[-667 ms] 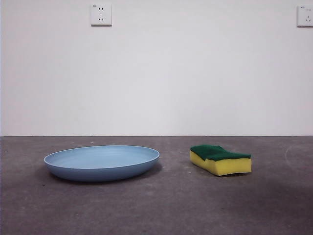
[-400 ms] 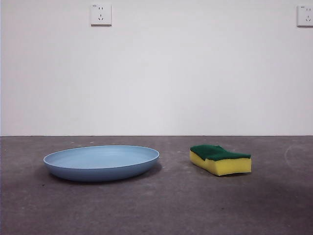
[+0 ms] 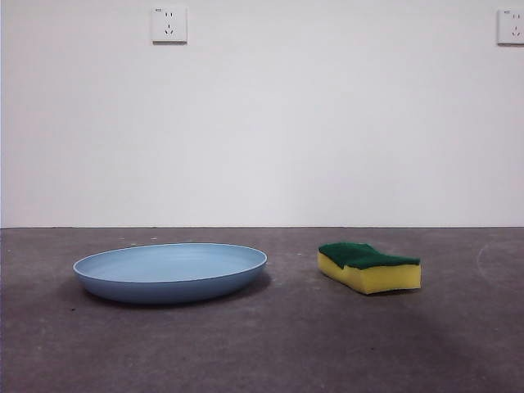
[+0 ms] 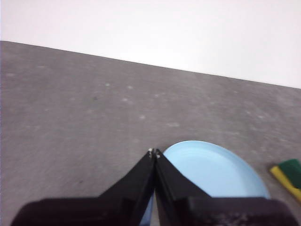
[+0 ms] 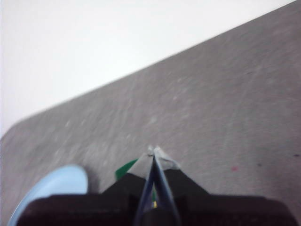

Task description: Pick up the plate,pick up the cloth,clean the plate with the cloth

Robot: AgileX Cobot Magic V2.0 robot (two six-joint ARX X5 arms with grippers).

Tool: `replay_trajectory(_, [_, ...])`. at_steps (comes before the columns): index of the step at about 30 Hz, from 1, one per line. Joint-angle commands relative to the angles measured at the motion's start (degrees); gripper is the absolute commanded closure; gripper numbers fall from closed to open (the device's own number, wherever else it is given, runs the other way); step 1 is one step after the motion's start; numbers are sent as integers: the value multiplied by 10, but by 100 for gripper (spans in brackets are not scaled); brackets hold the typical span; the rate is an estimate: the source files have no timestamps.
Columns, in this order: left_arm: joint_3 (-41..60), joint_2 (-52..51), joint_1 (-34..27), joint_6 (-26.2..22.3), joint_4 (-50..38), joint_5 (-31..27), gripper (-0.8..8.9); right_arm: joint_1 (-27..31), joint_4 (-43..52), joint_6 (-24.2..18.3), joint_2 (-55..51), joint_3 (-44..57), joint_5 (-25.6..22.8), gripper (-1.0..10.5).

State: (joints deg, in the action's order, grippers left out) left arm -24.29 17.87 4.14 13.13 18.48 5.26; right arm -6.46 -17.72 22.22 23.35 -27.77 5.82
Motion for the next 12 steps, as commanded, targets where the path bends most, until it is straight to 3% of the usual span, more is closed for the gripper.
replay_trajectory(1, [-54, 74, -1, -25, 23, 26, 819, 0, -45, -56, 83, -78, 49, 957])
replay_trajectory(7, [-165, 221, -1, -74, 126, 81, 817, 0, -183, -143, 239, -227, 137, 946])
replay_trajectory(12, [-223, 306, 0, -74, 201, 113, 810, 0, -259, -184, 327, -297, 153, 901])
